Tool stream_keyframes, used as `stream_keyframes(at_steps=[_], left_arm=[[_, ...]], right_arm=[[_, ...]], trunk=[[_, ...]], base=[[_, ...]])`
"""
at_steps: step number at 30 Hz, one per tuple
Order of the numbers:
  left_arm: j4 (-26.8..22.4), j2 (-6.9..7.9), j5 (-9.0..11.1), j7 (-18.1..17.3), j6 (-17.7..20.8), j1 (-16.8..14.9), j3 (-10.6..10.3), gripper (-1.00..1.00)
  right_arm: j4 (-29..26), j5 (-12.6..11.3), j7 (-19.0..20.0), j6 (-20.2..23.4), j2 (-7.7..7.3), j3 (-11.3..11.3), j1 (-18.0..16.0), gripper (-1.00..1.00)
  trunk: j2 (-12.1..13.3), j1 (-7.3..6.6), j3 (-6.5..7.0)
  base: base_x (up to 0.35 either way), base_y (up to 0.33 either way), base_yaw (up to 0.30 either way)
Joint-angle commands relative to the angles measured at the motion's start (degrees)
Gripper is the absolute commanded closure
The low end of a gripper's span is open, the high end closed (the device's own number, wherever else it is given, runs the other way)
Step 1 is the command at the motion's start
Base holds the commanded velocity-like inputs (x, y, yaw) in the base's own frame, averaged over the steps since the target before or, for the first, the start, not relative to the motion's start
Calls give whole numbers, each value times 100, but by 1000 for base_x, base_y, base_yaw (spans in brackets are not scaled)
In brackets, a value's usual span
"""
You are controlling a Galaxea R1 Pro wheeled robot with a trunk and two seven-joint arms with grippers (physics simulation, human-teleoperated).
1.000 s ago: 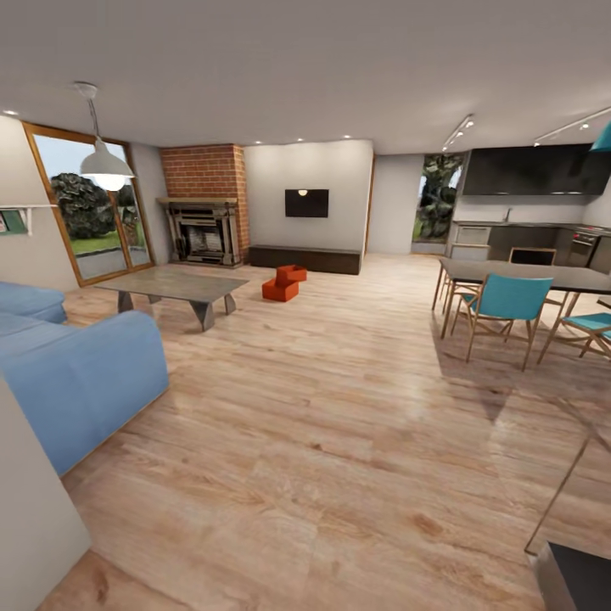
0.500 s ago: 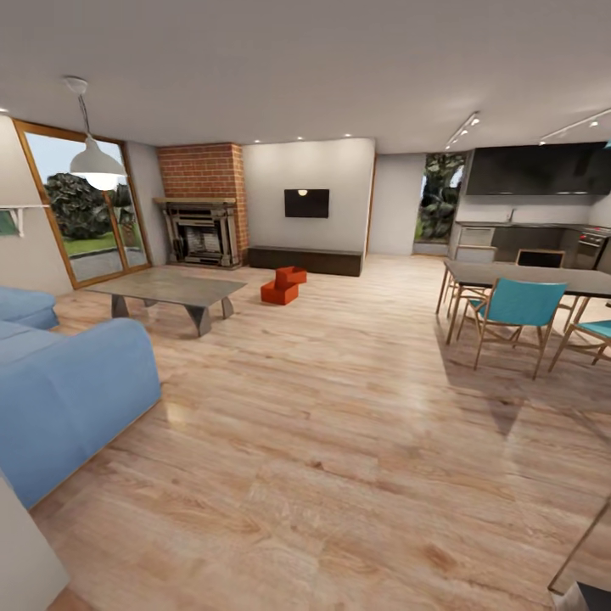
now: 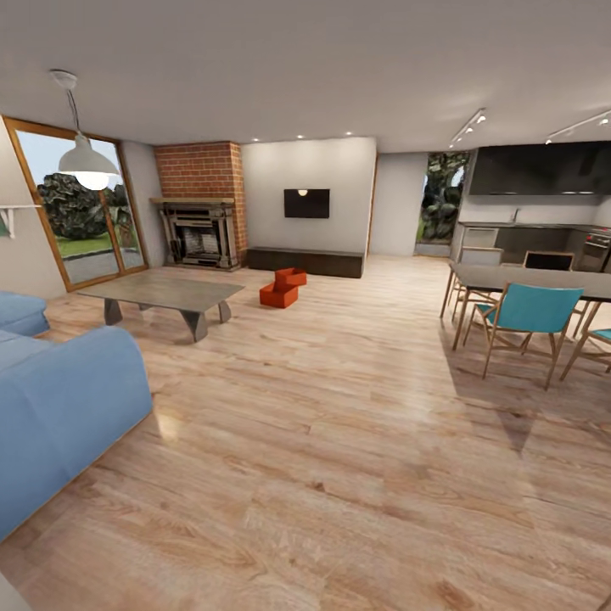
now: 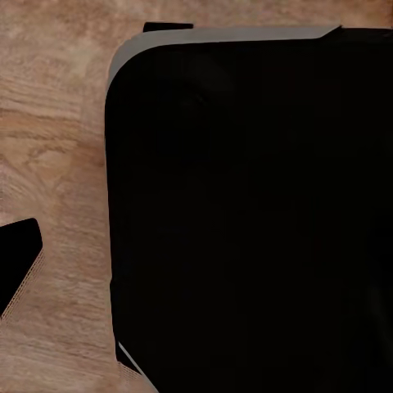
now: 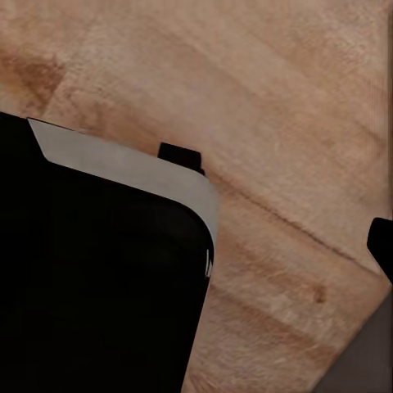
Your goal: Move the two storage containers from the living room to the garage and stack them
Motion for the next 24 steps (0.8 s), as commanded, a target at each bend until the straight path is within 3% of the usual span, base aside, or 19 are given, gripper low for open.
stream_keyframes(at_steps=[1, 24], left_arm=[[3, 0, 8, -7, -11, -3, 10, -100], [1, 0, 8, -7, -10, -3, 10, -100]], right_arm=[[11, -37, -4, -22, 3, 45, -4, -100], [11, -37, -4, -22, 3, 45, -4, -100]], trunk=[[-3, 3, -6], [-3, 3, -6]], base=[[322, 0, 0], [322, 0, -3]])
